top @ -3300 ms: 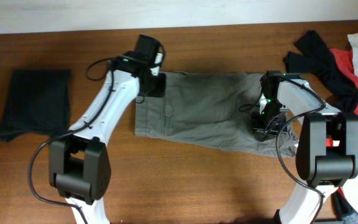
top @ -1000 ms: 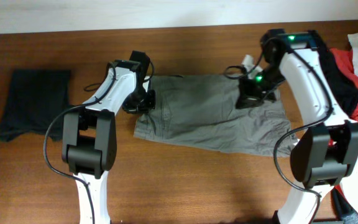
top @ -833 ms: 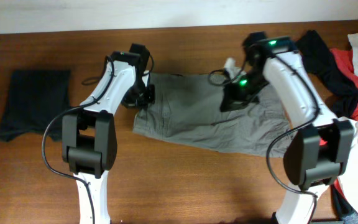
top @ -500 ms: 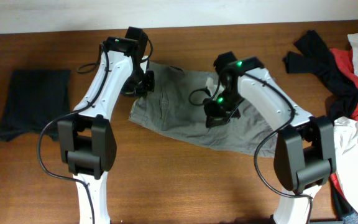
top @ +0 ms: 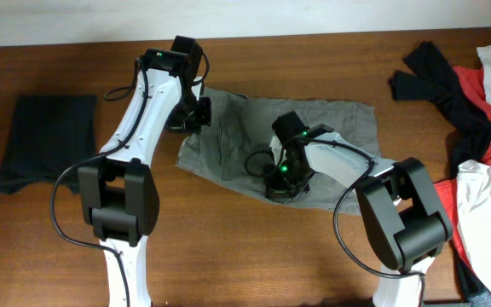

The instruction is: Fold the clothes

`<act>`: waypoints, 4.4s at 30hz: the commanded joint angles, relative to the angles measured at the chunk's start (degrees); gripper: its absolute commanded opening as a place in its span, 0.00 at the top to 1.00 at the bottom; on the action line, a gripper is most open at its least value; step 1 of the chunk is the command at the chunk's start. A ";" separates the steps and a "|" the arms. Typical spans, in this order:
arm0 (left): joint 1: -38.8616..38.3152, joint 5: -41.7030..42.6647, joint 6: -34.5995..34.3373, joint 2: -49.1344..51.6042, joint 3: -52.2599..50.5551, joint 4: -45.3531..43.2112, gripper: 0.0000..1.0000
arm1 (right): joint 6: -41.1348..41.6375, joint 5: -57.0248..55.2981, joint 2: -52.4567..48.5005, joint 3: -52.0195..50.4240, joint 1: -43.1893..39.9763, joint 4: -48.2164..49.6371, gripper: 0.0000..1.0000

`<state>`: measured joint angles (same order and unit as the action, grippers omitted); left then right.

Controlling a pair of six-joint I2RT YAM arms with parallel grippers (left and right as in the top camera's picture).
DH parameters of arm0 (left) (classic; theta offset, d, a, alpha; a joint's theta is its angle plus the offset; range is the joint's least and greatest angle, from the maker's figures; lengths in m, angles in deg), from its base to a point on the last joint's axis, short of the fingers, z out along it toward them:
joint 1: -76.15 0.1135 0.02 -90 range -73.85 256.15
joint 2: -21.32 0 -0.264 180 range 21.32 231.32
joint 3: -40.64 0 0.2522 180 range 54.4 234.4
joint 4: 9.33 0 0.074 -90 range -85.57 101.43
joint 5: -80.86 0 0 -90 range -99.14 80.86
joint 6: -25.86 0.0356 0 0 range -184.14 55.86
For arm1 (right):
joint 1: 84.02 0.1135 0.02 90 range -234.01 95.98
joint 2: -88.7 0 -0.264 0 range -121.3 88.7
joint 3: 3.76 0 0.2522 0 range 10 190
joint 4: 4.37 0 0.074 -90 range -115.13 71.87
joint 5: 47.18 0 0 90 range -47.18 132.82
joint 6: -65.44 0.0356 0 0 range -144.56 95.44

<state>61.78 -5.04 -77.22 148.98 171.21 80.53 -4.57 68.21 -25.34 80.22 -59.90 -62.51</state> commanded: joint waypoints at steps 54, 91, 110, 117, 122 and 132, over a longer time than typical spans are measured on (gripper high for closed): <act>-2.62 1.27 -0.13 -6.82 8.11 4.26 1.00 | -1.46 -7.17 -5.25 32.35 -8.63 -12.35 0.96; -3.61 1.29 -0.13 -6.82 16.59 9.25 0.99 | -1.46 -4.09 -16.68 40.35 -10.12 -6.60 0.96; -3.91 1.07 -0.11 -6.82 16.59 9.49 0.99 | 0.24 -4.13 -25.94 40.30 -3.39 6.49 0.96; -3.91 1.01 -0.09 -6.82 16.59 9.46 0.99 | 0.24 -3.69 -25.70 41.86 -3.45 7.30 0.95; -3.85 0.42 -0.09 -6.82 16.59 9.49 0.99 | -0.02 -0.28 -22.36 47.47 -7.28 -0.61 0.90; -3.87 0.66 -0.09 -6.82 16.59 8.61 0.99 | -12.59 -2.56 -17.99 55.12 -18.60 -36.00 0.96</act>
<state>58.04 -4.62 -77.22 144.43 186.32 89.64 -10.63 67.18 -46.12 134.09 -76.16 -94.51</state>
